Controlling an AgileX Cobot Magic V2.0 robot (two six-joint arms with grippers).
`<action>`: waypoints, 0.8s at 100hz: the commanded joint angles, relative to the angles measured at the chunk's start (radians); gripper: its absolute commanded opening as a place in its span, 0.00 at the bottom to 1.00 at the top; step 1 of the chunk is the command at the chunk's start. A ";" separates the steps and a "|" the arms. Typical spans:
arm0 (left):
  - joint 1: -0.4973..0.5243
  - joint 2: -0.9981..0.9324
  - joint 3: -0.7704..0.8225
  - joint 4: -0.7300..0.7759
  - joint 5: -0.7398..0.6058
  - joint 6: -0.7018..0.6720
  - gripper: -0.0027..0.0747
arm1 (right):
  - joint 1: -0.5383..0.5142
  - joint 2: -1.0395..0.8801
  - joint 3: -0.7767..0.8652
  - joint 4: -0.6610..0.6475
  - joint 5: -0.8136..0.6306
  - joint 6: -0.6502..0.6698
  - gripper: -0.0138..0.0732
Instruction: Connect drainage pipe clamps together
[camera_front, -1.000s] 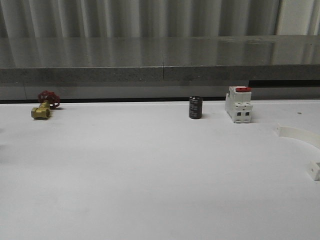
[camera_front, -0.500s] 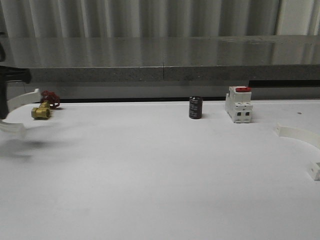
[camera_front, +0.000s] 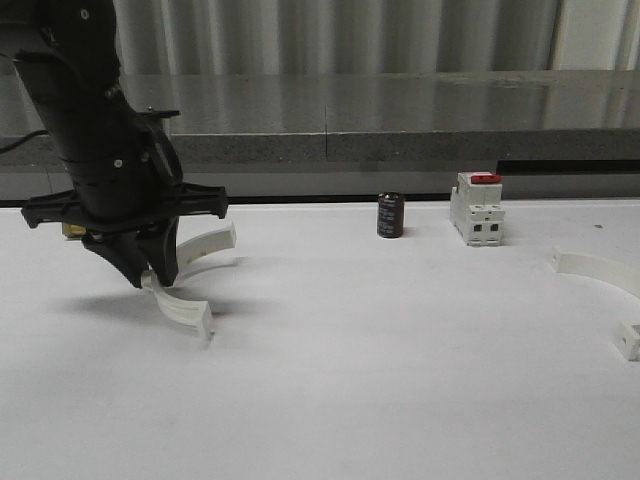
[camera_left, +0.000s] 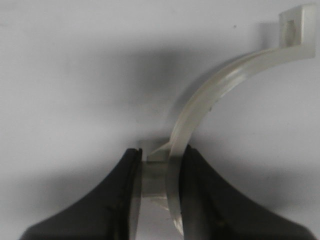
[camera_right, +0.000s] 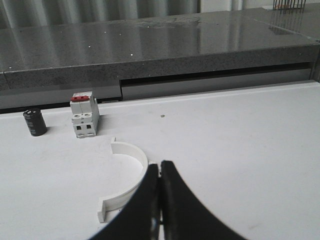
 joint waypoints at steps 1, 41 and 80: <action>-0.007 -0.045 -0.028 -0.011 -0.032 -0.018 0.18 | -0.001 -0.014 -0.017 -0.003 -0.080 -0.004 0.08; -0.007 -0.128 -0.030 0.005 -0.028 -0.018 0.55 | -0.001 -0.014 -0.017 -0.003 -0.080 -0.004 0.08; 0.090 -0.402 0.029 0.031 0.019 0.111 0.01 | -0.001 -0.014 -0.017 -0.003 -0.080 -0.004 0.08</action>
